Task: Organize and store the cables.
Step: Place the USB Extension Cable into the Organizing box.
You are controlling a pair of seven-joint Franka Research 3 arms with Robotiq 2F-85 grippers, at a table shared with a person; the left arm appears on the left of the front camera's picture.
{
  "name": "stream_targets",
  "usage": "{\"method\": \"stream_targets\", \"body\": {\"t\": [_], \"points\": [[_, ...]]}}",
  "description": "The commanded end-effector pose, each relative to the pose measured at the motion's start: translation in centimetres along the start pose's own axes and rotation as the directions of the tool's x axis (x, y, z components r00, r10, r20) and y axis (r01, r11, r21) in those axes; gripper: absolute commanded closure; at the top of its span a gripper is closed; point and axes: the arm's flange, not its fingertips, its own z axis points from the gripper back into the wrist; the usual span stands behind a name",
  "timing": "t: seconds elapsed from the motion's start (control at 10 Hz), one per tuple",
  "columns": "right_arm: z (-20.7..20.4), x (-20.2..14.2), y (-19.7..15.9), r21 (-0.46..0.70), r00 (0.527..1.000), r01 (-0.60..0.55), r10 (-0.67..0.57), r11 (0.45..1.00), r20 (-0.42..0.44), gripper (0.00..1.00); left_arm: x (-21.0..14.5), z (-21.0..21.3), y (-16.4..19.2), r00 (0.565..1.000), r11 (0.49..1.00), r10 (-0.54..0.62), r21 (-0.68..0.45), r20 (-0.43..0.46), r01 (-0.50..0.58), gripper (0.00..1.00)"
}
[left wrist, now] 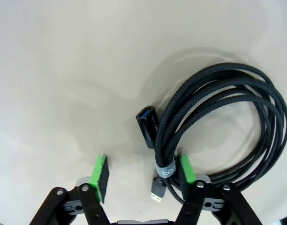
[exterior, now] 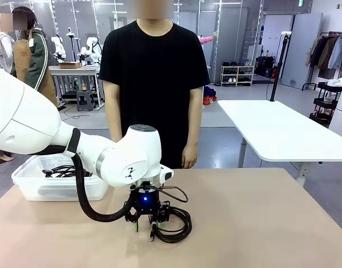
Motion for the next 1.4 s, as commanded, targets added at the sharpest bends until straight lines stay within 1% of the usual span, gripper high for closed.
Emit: {"method": "stream_targets", "body": {"t": [0.0,0.1,0.5,0.8,1.0,1.1,1.2,1.3], "points": [[0.1,0.0,-0.1,-0.003,1.000,0.000,0.000,1.000,0.009,0.00,0.3,0.4,-0.7,1.000,0.999,0.003,0.035,0.014,-0.004,0.65],[0.1,0.0,-0.1,-0.003,1.000,0.000,0.000,1.000,0.009,0.00,0.2,0.7,-0.6,1.000,1.000,0.004,0.030,0.026,-0.005,1.00],[0.1,0.0,-0.1,-0.003,1.000,0.000,0.000,1.000,0.009,0.00,-0.1,0.4,-0.4,1.000,1.000,0.002,0.013,0.024,-0.002,1.00],[0.1,0.0,-0.1,-0.003,1.000,0.000,0.000,1.000,0.009,0.00,0.1,1.5,0.1,0.998,1.000,0.001,0.021,0.061,-0.002,1.00],[0.1,0.0,-0.1,-0.003,1.000,0.000,0.000,1.000,0.009,0.00,0.6,3.8,1.3,0.997,1.000,0.004,0.030,0.081,-0.007,1.00],[0.1,0.0,-0.1,-0.003,1.000,0.000,0.000,1.000,0.009,0.00,0.8,5.4,1.9,0.998,1.000,-0.012,0.012,0.068,0.011,1.00],[0.1,0.0,-0.1,-0.003,1.000,0.000,0.000,1.000,0.009,0.00,0.9,7.6,2.9,0.995,0.999,-0.046,0.012,0.088,0.045,1.00],[0.1,0.0,-0.1,-0.003,1.000,0.000,0.000,1.000,0.009,0.00,0.9,10.4,4.2,0.990,0.995,-0.101,-0.016,0.097,0.103,1.00]]}}
